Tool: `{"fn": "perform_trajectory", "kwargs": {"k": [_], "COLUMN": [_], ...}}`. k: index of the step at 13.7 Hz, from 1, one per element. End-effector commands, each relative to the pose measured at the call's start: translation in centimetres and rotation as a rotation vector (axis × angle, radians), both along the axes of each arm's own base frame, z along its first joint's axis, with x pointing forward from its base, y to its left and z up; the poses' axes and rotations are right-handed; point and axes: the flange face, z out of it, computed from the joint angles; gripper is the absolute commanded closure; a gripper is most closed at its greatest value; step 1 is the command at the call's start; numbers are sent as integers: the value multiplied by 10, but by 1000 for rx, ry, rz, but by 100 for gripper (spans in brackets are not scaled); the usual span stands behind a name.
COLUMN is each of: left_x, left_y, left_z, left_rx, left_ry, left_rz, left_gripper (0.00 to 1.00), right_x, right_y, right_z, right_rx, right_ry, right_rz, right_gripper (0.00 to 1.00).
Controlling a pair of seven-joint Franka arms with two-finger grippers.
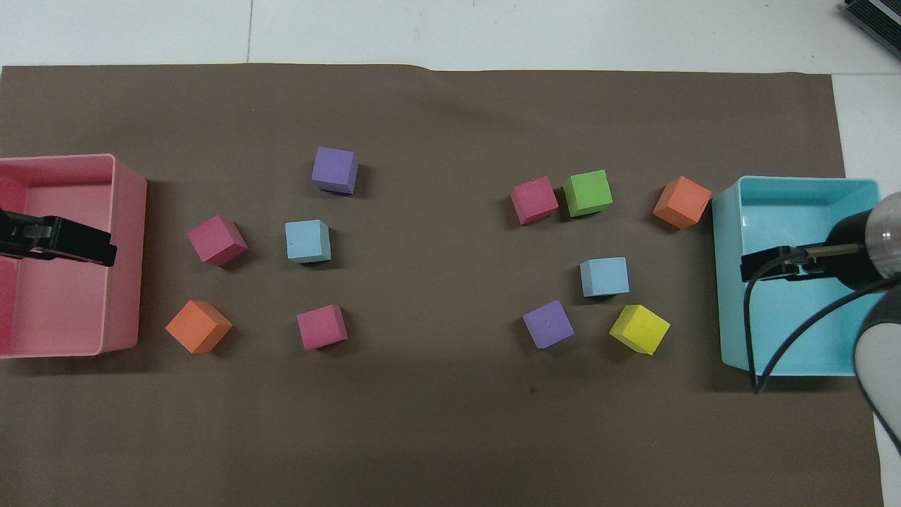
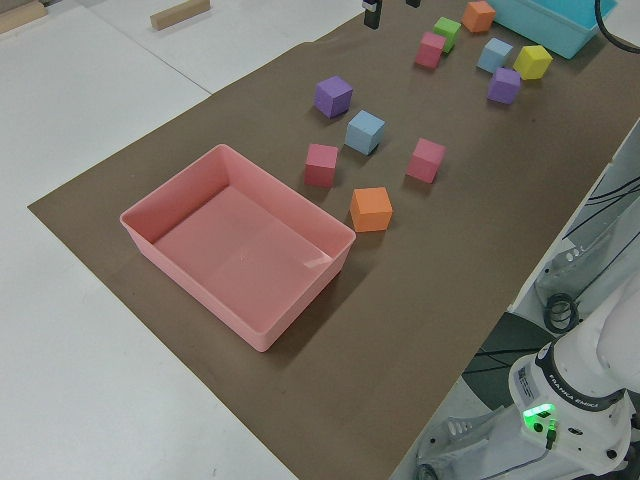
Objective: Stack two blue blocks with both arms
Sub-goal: 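Reach the right gripper over the light blue cube near the yellow cube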
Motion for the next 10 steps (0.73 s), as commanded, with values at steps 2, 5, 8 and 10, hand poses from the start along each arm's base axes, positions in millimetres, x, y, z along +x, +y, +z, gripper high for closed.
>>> {"fn": "perform_trajectory", "kwargs": {"k": [2,5,8,10], "left_x": [-7,-7,-7,-7], "left_y": [6,6,6,6], "left_z": [4,4,4,4], "left_rx": [5,5,5,5], "left_ry": [2,2,2,2], "left_rz": [-6,-5,-6,-6], "left_gripper": [0,0,0,0], "right_x": [5,18,26,25], "right_y": [26,41,56,64], "right_z": [-49,-86,-120,-137], "right_rx": [17,14,16,19], "right_ry": [-8,19,2,-17], "right_rz": [19,33,58,69], "right_gripper": [0,0,0,0]}}
